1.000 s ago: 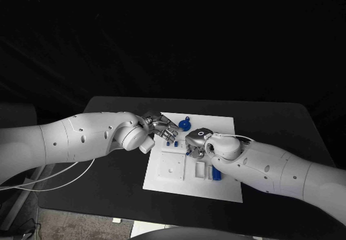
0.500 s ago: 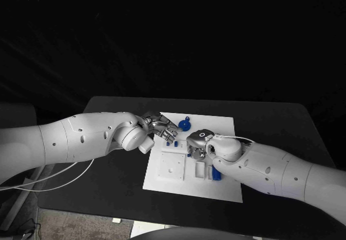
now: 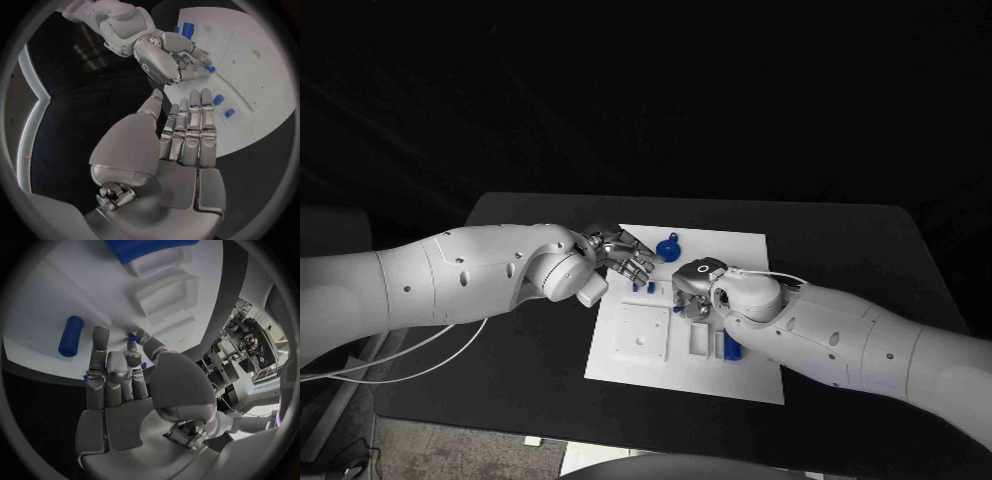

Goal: Assemble the parts on the task board

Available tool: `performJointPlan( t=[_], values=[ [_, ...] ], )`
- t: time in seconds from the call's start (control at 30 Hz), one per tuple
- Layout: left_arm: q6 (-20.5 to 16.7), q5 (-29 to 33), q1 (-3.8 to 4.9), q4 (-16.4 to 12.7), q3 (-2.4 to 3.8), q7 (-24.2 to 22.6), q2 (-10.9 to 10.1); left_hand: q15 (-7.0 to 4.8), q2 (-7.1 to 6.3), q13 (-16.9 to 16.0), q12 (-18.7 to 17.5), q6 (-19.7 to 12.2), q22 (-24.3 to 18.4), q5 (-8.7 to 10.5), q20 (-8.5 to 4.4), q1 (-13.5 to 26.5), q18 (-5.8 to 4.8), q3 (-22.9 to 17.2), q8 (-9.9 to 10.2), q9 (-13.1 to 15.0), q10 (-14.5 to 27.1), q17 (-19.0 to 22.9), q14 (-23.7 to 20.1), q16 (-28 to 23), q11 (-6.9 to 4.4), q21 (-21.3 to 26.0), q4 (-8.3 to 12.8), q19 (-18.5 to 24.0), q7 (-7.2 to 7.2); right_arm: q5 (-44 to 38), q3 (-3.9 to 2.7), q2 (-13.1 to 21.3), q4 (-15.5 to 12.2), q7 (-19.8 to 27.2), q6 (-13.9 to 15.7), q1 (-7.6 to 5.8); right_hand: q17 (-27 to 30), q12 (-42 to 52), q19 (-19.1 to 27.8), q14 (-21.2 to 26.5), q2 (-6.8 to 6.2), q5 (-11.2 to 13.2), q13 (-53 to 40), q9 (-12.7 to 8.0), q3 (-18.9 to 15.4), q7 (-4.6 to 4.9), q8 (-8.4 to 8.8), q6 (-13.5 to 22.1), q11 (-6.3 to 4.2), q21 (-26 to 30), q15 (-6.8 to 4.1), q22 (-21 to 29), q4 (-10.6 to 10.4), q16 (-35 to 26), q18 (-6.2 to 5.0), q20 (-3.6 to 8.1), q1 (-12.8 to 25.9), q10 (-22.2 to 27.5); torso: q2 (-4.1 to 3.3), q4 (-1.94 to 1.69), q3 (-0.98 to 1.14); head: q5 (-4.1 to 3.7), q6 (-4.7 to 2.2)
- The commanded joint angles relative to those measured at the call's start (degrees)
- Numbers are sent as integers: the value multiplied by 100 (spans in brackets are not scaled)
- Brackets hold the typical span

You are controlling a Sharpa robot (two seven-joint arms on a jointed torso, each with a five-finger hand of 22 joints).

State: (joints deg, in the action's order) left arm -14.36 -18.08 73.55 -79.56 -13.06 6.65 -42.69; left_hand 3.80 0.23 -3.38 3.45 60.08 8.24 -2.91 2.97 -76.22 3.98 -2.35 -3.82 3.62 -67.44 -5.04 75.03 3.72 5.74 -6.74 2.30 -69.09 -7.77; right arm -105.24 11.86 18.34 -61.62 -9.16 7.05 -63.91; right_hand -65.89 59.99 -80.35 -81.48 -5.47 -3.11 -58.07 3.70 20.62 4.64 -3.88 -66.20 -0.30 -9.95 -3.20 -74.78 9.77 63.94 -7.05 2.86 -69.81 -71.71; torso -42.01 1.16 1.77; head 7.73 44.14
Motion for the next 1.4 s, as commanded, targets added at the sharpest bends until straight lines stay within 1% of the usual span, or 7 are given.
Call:
performJointPlan(
  t=[0.03, 0.13, 0.4, 0.67, 0.9, 1.07, 1.4],
  values=[
    [50, -15, 6, -7, 4, -22, 11, 24, 29, 6, -9, -55, 7, 14, 0, 10, 20, -3, 14, 0, 6, -6, -8, -5, 23, -30, 21, 39, 0, -23, 29, 8, 49, -56, -367, 34, 24, -47, 26, 54, -76, 8, 29, -16, -86, 32, 37, 121, 15, 42, 6, 27, -21, -48, 35, -10, 9, 67, 3, -2, 2, -2, 7],
    [51, -15, 6, -9, 4, -21, 12, 25, 26, 6, -9, -65, 7, 14, 1, 12, 20, -2, 16, 0, 12, -6, -9, -4, 26, -31, 22, 42, -5, -9, 43, 1, 50, -37, -378, 35, 39, -46, 16, 60, -33, -22, 48, -14, -118, 42, 33, 161, 19, 61, 14, 54, -29, -50, 22, -22, -29, 88, 0, 0, 2, -3, 11],
    [49, -42, 6, -19, 4, -22, 12, 25, 26, 6, -8, -69, 8, 14, 0, 3, 21, -5, 14, 0, 12, -5, -10, -5, 25, -31, 28, 41, -4, -27, 175, -7, 83, -53, -383, 71, 37, -11, 2, 34, 108, -16, 60, -17, 262, -15, 38, -67, -24, 34, -15, 16, 78, -13, -18, -38, 25, 65, -6, -11, -1, -5, 33],
    [45, -73, 6, -22, 4, -22, 10, 25, 26, 6, -8, -69, 8, 14, 0, 3, 21, -5, 14, 0, 12, -5, -10, -5, 25, -31, 28, 41, -4, -41, 213, 5, 104, -37, -464, 124, 43, 10, 50, 38, 280, -32, 60, -11, 776, -36, 35, -242, -42, -22, -26, -93, 237, -1, -87, -80, 86, 66, -2, -2, 0, 4, 57],
    [39, -83, 6, -17, 4, -21, 17, 25, 26, 6, -8, -68, 8, 14, 0, 1, 21, -7, 13, 0, 12, -5, -9, -5, 25, -32, 30, 41, -3, -100, 222, 3, 119, -30, -469, 155, 33, 40, 65, 25, 384, 0, 43, -7, 849, -61, 30, -353, -59, -84, -36, -113, 325, 22, -134, -111, 123, 20, 3, -3, 2, -3, 74],
    [37, -94, 6, -17, 4, -20, 18, 23, 29, 6, -9, -63, 9, 14, -2, -7, 22, -12, 12, 1, 9, -5, -7, -4, 24, -34, 37, 40, -2, -197, 224, -7, 164, -47, -423, 191, 24, 48, 72, 11, 396, -2, 31, -6, 808, -80, 31, -431, -75, -119, -45, -114, 379, 37, -169, -138, 114, -9, 0, -3, 0, -10, 77],
    [37, -141, 6, -23, 4, -24, 16, 22, 25, 7, -9, -66, 10, 14, -2, -18, 22, -15, 14, 0, 9, -5, -7, -5, 24, -34, 48, 41, -4, -387, 224, -13, 174, -114, -327, 256, 18, 72, 71, -3, 200, -111, 4, -9, 325, -114, 33, -472, -83, -140, -44, -80, 389, 47, -196, -186, 70, -35, 6, -1, 2, -20, 91]
  ],
)
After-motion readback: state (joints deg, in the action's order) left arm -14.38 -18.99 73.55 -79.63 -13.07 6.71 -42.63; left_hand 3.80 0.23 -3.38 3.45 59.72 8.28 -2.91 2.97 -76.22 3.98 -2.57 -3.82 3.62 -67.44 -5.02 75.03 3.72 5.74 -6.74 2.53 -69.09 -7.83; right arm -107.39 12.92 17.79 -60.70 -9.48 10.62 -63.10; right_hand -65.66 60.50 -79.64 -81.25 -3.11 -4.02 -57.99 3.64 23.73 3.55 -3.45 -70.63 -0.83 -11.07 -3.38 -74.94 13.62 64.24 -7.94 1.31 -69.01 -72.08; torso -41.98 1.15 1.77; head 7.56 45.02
